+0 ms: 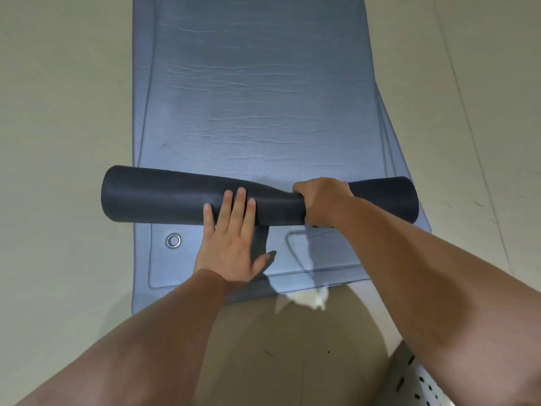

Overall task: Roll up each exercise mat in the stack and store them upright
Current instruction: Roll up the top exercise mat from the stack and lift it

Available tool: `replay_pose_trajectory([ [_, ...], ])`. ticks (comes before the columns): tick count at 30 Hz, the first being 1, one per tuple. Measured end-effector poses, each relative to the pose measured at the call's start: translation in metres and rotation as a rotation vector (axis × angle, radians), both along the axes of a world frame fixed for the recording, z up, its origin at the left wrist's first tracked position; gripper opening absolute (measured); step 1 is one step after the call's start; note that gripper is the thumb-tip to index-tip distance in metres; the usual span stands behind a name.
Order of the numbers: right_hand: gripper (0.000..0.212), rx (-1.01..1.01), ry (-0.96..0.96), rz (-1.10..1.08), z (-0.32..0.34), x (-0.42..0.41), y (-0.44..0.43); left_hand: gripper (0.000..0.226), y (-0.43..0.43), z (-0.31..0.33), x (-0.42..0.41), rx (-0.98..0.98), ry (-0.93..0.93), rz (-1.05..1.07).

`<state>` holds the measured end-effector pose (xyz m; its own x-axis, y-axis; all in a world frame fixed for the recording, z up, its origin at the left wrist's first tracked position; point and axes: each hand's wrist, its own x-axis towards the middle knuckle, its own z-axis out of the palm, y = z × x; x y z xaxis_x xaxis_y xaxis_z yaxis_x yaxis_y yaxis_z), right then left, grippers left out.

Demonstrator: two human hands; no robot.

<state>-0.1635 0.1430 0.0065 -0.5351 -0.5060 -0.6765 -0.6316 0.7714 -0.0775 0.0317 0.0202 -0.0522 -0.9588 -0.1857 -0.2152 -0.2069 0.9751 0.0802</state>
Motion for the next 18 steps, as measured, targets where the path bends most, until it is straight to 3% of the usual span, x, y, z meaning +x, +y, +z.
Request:
replay_pose_trajectory([
  [4,0.055,0.055,-0.095,-0.012,0.005,-0.007,-0.001,0.11,0.002,-0.002,-0.007,0.026,-0.021,0.024],
  [8,0.104,-0.049,0.071,-0.07,-0.007,0.007,0.009,0.121,-0.005,-0.003,-0.03,0.046,-0.083,0.075],
  [13,0.108,-0.252,0.419,-0.033,-0.023,0.055,0.039,0.144,-0.018,-0.002,-0.07,0.038,-0.123,0.132],
  [18,0.122,-0.049,0.346,-0.017,-0.054,0.062,0.04,0.152,-0.033,0.004,-0.101,0.048,-0.192,0.148],
])
